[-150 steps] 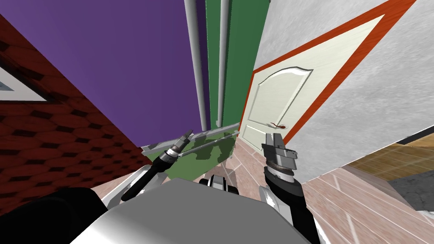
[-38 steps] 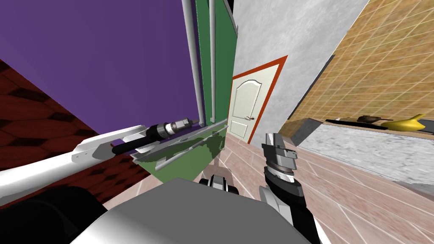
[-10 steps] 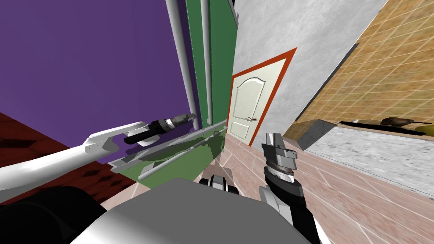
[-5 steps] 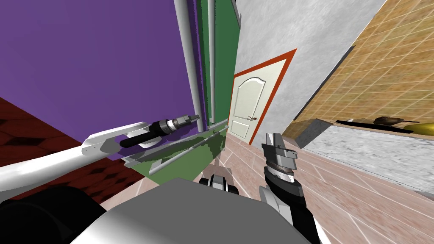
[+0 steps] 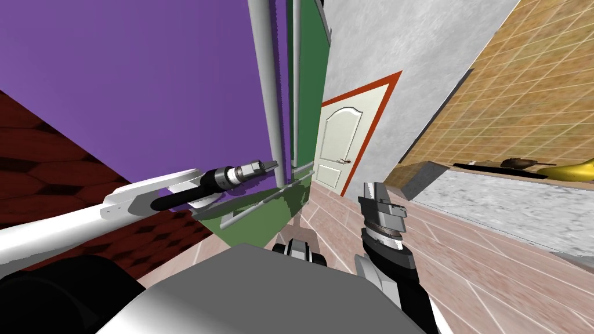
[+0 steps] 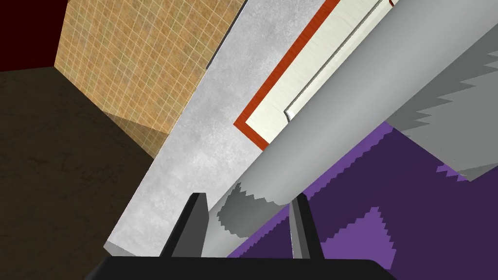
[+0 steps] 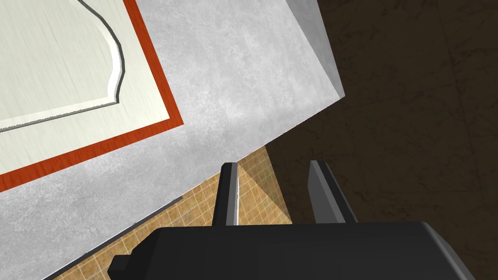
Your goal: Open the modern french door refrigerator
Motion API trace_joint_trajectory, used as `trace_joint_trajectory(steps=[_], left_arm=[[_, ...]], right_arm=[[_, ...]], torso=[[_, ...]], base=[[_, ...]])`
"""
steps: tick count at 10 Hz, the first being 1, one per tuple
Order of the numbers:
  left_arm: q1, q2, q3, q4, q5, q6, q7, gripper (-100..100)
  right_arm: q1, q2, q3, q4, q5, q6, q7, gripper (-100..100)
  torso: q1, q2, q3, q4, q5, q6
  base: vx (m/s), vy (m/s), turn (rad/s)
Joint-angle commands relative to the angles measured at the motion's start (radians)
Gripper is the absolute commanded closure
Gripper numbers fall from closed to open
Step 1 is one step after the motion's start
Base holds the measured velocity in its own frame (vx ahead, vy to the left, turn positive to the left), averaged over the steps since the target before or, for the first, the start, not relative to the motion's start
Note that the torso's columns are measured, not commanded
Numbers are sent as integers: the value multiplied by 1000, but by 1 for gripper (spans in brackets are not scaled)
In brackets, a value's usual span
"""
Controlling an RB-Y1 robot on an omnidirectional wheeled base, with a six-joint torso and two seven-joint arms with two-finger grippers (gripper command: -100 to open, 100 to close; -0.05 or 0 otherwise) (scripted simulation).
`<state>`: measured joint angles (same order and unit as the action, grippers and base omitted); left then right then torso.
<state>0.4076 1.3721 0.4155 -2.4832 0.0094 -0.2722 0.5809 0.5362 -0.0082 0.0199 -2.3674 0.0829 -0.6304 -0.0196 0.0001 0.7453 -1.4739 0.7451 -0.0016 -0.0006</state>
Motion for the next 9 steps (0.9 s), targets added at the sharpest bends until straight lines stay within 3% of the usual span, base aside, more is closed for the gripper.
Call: trace_joint_trajectory(steps=[1,7,8,9], left_arm=[[-3,4,-9,-34,3,-31,2,100],[-17,7,-22,-132,20,-158,14,100],[-19,9,-39,-117,12,-132,6,100],[-23,17,-49,-125,18,-182,7,100]], right_arm=[[0,0,0,0,0,0,0,0],[0,0,0,0,0,0,0,0],[0,0,0,0,0,0,0,0],[0,0,0,0,0,0,0,0]], torso=[[0,-4,-3,-2,1,-2],[3,0,-1,0,2,-2],[1,0,0,-1,1,0],[-1,-8,-6,-4,1,-1]], base=[[-88,69,-126],[-163,123,-153],[-89,51,-51],[-120,92,-208]])
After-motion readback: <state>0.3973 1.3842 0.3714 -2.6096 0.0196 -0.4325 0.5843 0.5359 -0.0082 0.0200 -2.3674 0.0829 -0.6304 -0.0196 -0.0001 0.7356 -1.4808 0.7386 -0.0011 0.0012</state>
